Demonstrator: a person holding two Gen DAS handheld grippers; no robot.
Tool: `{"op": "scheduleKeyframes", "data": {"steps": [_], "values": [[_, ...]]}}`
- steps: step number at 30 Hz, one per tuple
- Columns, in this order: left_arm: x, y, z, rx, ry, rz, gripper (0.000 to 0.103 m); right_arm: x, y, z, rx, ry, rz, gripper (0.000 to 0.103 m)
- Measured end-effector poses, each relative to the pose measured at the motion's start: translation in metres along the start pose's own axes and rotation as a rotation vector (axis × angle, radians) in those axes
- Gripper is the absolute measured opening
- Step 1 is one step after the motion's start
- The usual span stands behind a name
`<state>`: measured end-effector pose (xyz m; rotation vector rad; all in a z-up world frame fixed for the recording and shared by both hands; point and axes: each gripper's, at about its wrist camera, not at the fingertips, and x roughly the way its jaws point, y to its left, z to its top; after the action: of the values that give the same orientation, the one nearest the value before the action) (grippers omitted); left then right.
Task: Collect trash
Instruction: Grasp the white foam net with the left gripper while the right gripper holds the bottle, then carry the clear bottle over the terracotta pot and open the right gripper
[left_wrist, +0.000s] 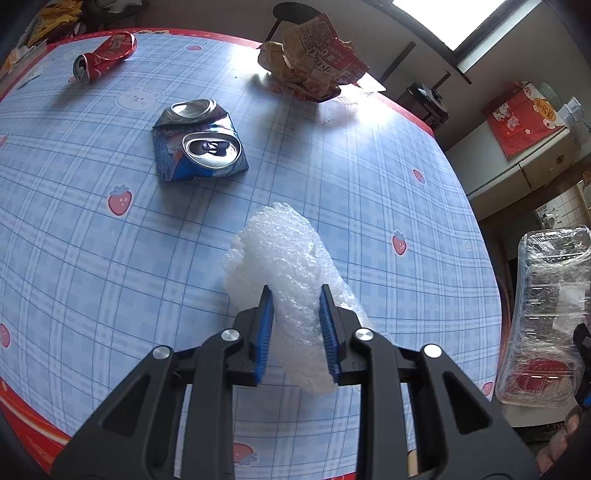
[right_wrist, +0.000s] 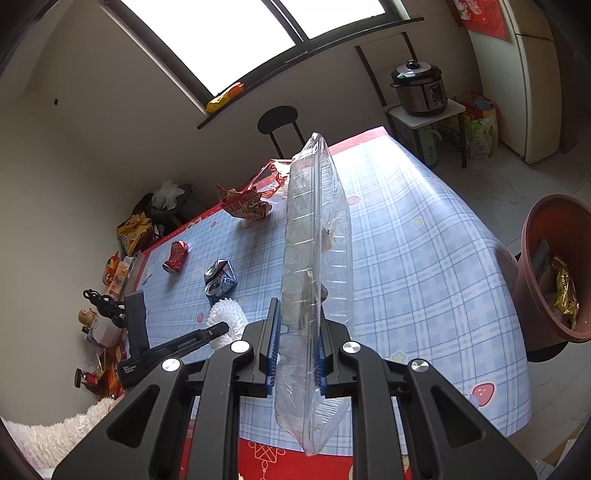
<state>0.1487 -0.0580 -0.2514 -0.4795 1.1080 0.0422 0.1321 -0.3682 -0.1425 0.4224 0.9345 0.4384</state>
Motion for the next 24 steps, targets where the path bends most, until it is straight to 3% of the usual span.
{"op": "scheduleKeyframes", "data": {"steps": [5,15,24], "values": [[-0.045,0.005,0.003,0.052,-0.082,0.027,0.026,-0.003,-0.009,0.001,-0.001,-0.001,0.02,0.017],[-0.114,-0.004,0.007,0.064,-0.234,0.079,0.026,-0.017,-0.038,0.003,0.022,-0.025,0.02,0.017],[-0.127,-0.04,0.005,0.086,-0.257,0.07,0.026,-0.053,-0.1,0.018,0.046,-0.113,-0.102,0.017]]}}
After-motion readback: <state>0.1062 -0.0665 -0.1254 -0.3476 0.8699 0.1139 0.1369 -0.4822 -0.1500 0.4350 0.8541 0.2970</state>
